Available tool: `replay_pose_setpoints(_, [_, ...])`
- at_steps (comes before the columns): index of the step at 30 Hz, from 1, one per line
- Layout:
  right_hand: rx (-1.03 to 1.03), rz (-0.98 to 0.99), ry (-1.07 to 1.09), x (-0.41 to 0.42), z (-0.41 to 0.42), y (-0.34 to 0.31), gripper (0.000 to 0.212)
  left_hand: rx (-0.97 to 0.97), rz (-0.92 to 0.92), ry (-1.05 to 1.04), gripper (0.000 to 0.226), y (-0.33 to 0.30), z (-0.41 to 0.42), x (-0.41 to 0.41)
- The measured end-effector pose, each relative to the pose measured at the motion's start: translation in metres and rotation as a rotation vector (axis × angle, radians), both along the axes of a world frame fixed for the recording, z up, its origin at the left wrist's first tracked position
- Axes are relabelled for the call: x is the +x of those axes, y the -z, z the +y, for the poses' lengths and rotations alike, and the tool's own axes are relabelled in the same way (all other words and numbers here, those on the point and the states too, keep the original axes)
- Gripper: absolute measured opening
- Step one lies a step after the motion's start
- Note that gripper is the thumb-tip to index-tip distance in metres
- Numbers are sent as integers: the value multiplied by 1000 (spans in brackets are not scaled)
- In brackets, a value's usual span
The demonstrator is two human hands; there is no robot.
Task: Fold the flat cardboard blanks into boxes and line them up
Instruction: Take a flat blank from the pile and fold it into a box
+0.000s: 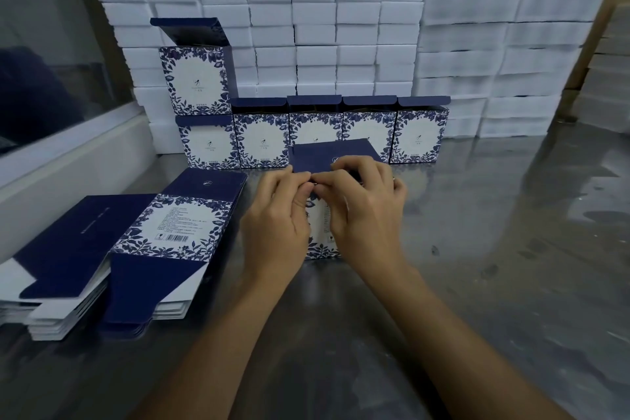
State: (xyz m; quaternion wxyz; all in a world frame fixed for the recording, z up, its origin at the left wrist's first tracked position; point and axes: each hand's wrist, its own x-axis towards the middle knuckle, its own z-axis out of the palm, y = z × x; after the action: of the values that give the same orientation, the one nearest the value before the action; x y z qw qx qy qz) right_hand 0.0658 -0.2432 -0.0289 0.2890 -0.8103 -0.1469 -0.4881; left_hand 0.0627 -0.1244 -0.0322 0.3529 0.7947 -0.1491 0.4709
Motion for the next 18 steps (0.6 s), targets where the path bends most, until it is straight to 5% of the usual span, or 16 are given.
replay_pose_setpoints(18, [264, 96, -163, 9, -25, 5, 21, -20, 24, -33, 22, -2, 6, 2])
